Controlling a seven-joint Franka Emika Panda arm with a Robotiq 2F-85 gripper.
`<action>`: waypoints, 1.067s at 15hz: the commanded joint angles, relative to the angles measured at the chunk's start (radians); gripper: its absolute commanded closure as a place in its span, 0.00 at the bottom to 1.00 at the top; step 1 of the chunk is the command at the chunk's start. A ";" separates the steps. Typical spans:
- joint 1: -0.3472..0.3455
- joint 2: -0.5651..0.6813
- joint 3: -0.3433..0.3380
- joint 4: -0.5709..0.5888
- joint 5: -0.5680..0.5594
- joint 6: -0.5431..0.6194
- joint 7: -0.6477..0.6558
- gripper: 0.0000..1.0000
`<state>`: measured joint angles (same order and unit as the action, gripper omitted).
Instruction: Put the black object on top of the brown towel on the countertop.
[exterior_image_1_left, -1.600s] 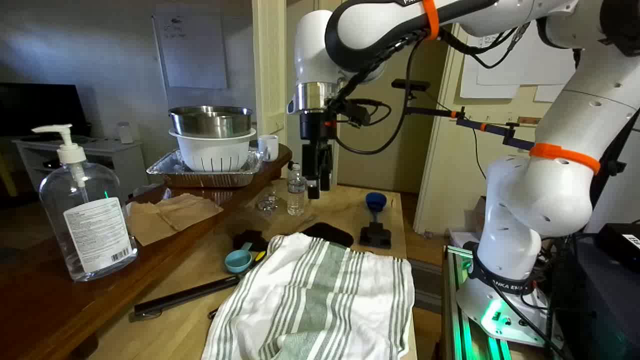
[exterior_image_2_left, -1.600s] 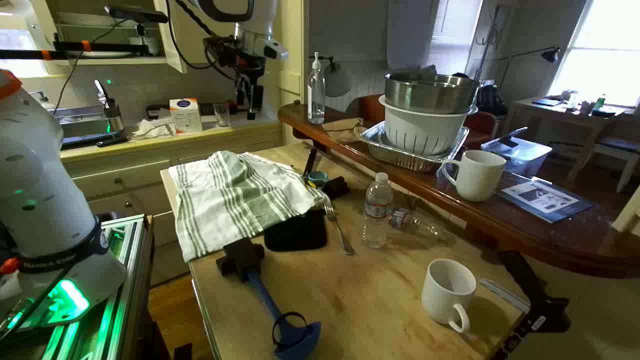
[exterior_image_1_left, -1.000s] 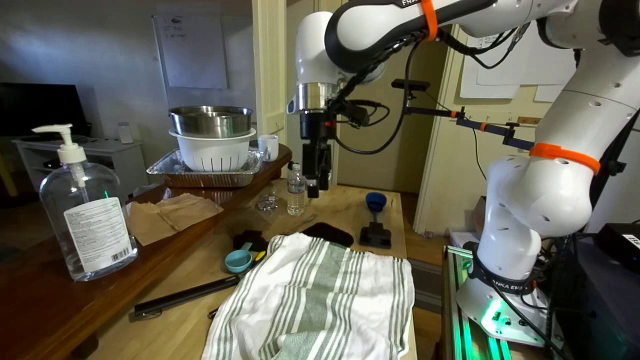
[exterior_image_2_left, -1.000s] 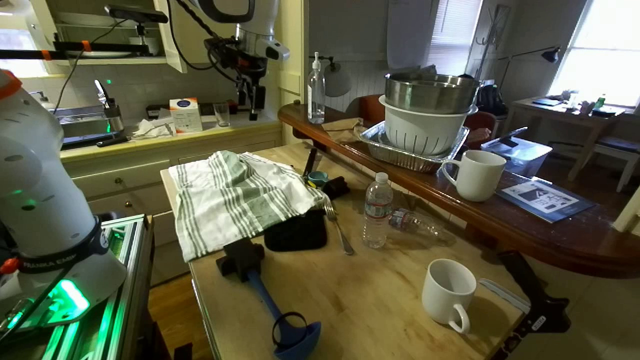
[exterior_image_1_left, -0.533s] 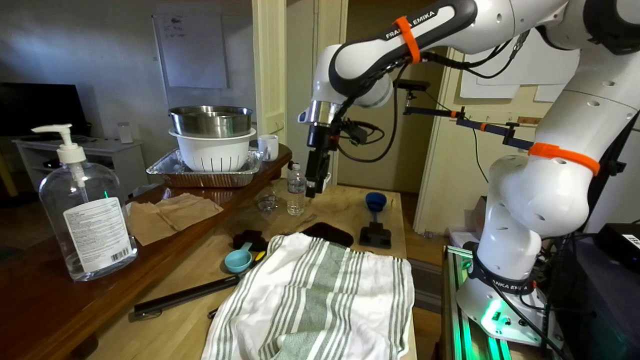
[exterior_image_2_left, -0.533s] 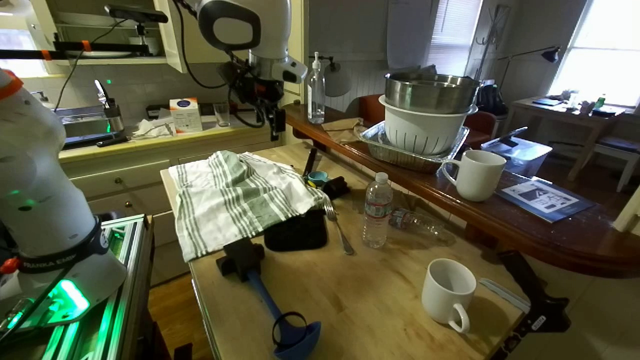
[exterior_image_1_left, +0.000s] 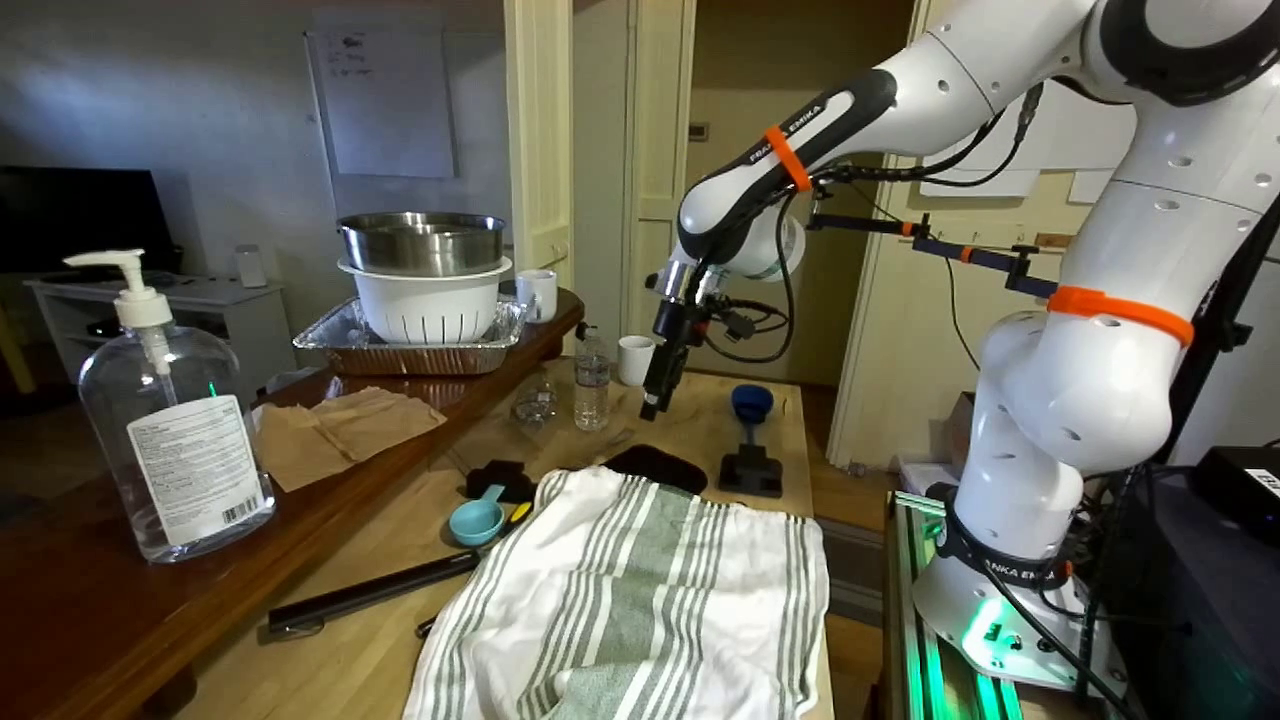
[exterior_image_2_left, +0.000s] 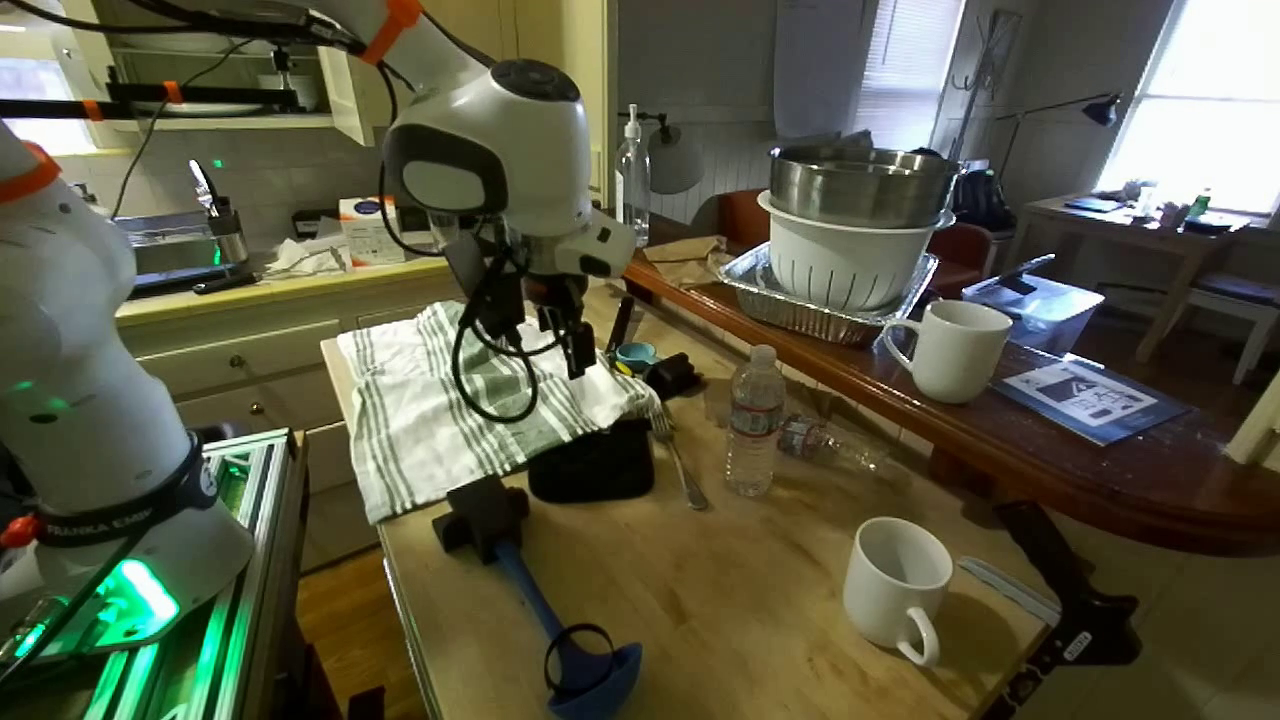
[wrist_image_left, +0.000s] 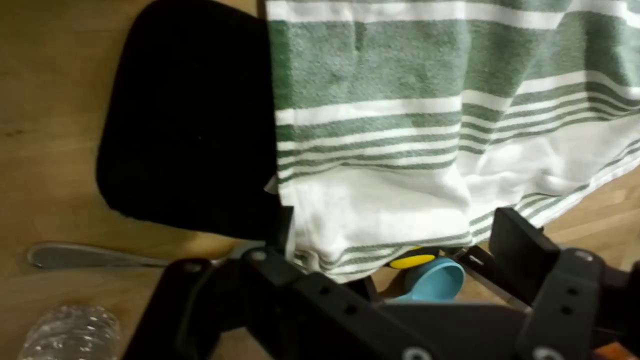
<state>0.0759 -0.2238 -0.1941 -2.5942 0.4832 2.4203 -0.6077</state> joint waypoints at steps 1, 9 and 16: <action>-0.033 0.093 -0.046 -0.006 0.092 0.027 -0.109 0.00; -0.052 0.075 -0.007 0.003 0.069 0.037 -0.097 0.00; -0.067 0.242 -0.044 0.042 0.315 0.206 -0.258 0.00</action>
<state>0.0026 -0.0757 -0.2211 -2.5896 0.6747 2.5708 -0.7571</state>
